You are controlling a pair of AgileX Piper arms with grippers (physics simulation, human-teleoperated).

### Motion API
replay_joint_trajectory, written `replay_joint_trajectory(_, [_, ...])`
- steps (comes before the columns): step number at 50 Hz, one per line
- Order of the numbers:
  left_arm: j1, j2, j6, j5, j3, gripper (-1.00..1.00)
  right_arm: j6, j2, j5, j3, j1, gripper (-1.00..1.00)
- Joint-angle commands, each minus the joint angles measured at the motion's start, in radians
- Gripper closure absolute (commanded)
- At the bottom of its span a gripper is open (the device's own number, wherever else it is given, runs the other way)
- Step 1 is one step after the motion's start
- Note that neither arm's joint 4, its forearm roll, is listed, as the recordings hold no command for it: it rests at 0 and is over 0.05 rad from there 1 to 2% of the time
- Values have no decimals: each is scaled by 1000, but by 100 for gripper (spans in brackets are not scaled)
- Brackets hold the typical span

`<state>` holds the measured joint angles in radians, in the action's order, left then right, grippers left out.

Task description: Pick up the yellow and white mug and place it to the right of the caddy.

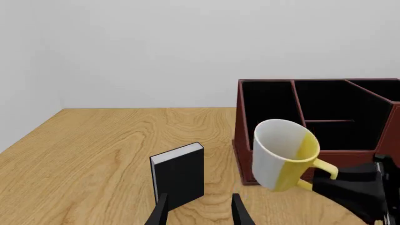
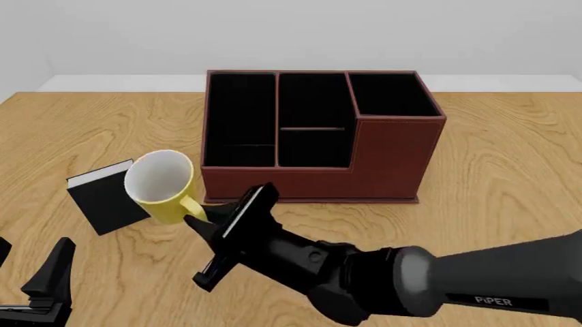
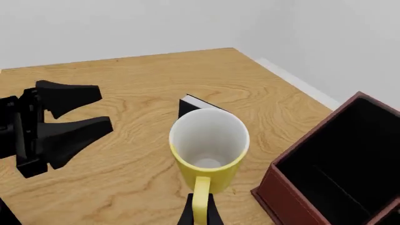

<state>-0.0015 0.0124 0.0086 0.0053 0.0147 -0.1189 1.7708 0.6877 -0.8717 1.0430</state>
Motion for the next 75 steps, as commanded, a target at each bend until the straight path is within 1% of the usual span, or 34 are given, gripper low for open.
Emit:
replay_joint_trajectory(1, [0,0,0,0,0,-100,26,-131,-27,72,1,100])
replay_joint_trajectory(3, [0,0,0,0,0,-100,14,-146,-30,81,-2,100])
replay_joint_trajectory(4, [0,0,0,0,0,-100,22,-157,-35,84,-4,100])
replay_joint_trajectory(6, [0,0,0,0,0,-100,18,-179,-45,91,-5,100])
replay_joint_trajectory(9, [0,0,0,0,0,-100,28,-215,-52,105,-14,100])
replay_joint_trajectory(10, [0,0,0,0,0,-100,51,-240,-65,108,-14,100])
replay_joint_trajectory(12, [0,0,0,0,0,-100,33,-268,-79,112,-11,100])
replay_joint_trajectory(14, [0,0,0,0,0,-100,52,-288,-104,104,-2,100])
replay_joint_trajectory(15, [0,0,0,0,0,-100,36,-290,-102,107,-3,100])
replay_joint_trajectory(17, [0,0,0,0,0,-100,45,-314,-121,107,-2,100])
replay_joint_trajectory(19, [0,0,0,0,0,-100,35,-329,-125,112,-3,100])
replay_joint_trajectory(25, [0,0,0,0,0,-100,39,-379,-143,131,-17,100])
replay_joint_trajectory(30, [0,0,0,0,0,-100,19,-434,-157,151,-27,100])
replay_joint_trajectory(40, [0,0,0,0,0,-100,18,-506,-207,164,-27,100])
replay_joint_trajectory(42, [0,0,0,0,0,-100,27,-510,-217,159,-20,100])
replay_joint_trajectory(44, [0,0,0,0,0,-100,15,-527,-223,165,-28,100])
replay_joint_trajectory(46, [0,0,0,0,0,-100,18,-539,-239,162,-27,100])
replay_joint_trajectory(65, [0,0,0,0,0,-100,-10,-646,-317,160,-70,100])
replay_joint_trajectory(66, [0,0,0,0,0,-100,-20,-651,-320,164,-80,100])
replay_joint_trajectory(68, [0,0,0,0,0,-100,-10,-662,-327,166,-87,100])
replay_joint_trajectory(75, [0,0,0,0,0,-100,-14,-696,-350,172,-107,100])
